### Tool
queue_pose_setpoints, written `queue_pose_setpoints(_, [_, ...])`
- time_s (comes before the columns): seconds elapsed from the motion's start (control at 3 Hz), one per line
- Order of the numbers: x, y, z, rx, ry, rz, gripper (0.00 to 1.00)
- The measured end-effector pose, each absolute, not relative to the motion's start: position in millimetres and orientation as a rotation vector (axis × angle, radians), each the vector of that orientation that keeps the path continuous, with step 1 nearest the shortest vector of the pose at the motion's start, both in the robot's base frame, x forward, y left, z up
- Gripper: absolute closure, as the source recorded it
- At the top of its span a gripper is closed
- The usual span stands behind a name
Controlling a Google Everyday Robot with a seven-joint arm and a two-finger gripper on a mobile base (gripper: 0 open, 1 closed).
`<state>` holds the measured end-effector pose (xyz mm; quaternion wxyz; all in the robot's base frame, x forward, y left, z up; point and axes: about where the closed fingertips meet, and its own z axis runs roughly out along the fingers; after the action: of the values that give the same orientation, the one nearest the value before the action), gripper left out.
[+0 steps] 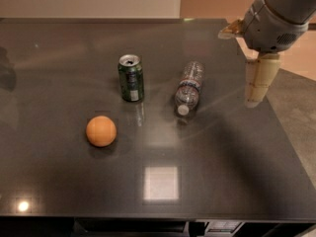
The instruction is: Place water bottle upright
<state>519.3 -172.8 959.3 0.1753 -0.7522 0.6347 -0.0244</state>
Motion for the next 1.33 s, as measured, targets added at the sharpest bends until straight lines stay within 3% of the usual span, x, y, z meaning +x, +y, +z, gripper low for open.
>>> queue_pose_setpoints(1.33, [582.9, -107.8, 893.1, -2.776, 0.92, -0.046, 0.0])
